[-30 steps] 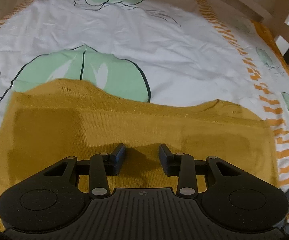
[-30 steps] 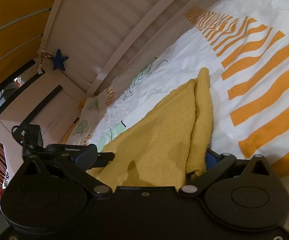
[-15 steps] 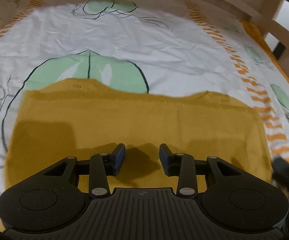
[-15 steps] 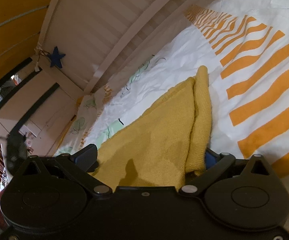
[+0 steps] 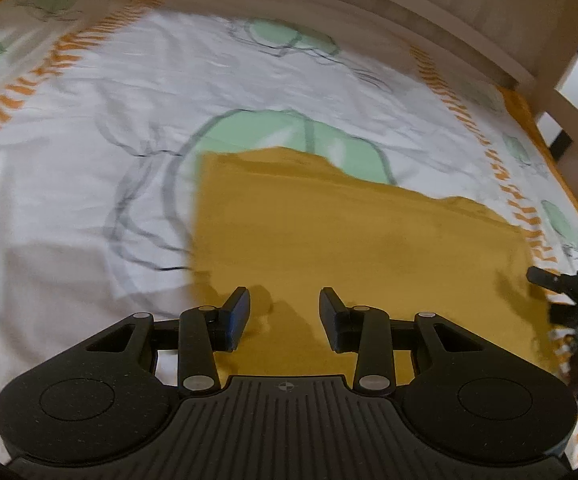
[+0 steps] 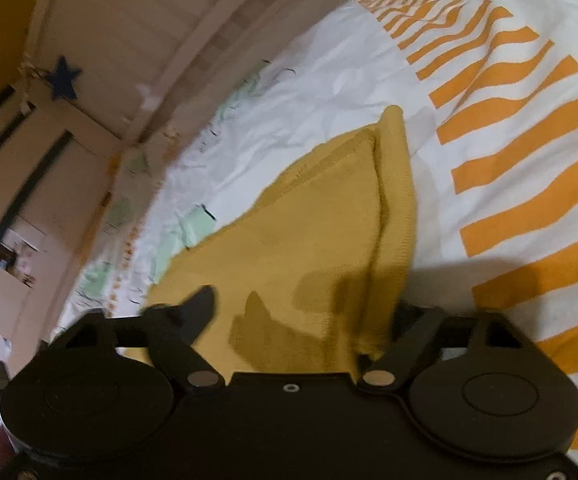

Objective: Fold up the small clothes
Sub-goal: 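Grasp the sweater's side edge with the right gripper and lift it, then fold the held side edge over the sweater body with the right gripper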

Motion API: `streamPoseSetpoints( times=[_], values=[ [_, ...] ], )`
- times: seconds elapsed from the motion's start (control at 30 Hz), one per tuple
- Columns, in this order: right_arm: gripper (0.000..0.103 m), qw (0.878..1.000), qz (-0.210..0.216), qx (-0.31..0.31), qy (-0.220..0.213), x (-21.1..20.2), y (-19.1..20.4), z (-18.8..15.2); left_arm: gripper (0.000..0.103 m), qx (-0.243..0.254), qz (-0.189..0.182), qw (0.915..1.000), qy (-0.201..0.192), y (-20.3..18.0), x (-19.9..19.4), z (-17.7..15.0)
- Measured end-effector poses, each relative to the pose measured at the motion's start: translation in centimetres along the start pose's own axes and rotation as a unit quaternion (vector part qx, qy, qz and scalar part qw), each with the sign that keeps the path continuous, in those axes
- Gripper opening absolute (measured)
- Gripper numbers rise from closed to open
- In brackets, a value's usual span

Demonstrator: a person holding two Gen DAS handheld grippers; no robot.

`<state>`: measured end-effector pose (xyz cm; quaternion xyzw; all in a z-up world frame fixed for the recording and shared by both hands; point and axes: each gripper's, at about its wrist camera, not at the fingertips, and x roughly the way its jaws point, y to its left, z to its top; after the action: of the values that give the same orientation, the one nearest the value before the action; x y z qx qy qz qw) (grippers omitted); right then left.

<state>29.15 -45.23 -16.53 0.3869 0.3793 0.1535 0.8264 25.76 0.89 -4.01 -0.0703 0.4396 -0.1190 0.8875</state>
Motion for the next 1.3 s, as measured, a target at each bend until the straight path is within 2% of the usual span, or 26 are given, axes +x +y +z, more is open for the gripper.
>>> streamPoseSetpoints(
  times=[0.03,0.07,0.1,0.13,0.33,0.53,0.7,0.93,1.17,1.3],
  values=[
    [0.058,1.000,-0.009,0.002,0.003,0.1,0.0,0.1,0.037,0.001,0.009,1.0000,-0.002,0.7,-0.2,-0.2],
    [0.041,1.000,-0.020,0.005,0.006,0.3,0.1,0.2,0.037,0.003,0.015,0.9999,-0.003,1.4,-0.4,-0.4],
    [0.031,0.999,-0.035,0.008,0.010,0.4,0.2,0.3,0.037,0.003,0.022,0.9998,-0.003,2.2,-0.4,-0.6],
    [0.027,0.998,-0.055,0.008,0.014,0.5,0.4,0.3,0.037,0.002,0.024,0.9997,-0.003,2.8,-0.4,-0.7],
    [0.024,0.993,-0.113,-0.038,0.012,0.3,4.5,0.5,0.037,-0.022,0.015,0.9996,-0.011,5.8,0.0,-1.1],
    [0.023,0.987,-0.137,-0.076,0.014,0.4,10.0,1.8,0.037,-0.035,-0.002,0.9993,-0.009,7.8,0.1,-1.3],
    [0.023,0.985,-0.128,-0.114,0.032,2.5,15.4,1.7,0.037,-0.038,-0.014,0.9991,-0.016,8.7,-0.7,-1.3],
    [0.022,0.982,-0.098,-0.149,0.058,7.6,22.2,-0.1,0.037,-0.032,-0.020,0.9990,-0.023,9.5,-1.6,-1.4],
    [0.022,0.985,-0.074,-0.137,0.068,12.5,25.5,-2.5,0.037,-0.039,-0.028,0.9985,-0.024,10.0,-1.9,-1.3],
    [0.022,0.984,-0.076,-0.143,0.080,14.8,26.9,-4.2,0.037,-0.045,-0.033,0.9981,-0.025,10.3,-2.0,-1.2]
  ],
)
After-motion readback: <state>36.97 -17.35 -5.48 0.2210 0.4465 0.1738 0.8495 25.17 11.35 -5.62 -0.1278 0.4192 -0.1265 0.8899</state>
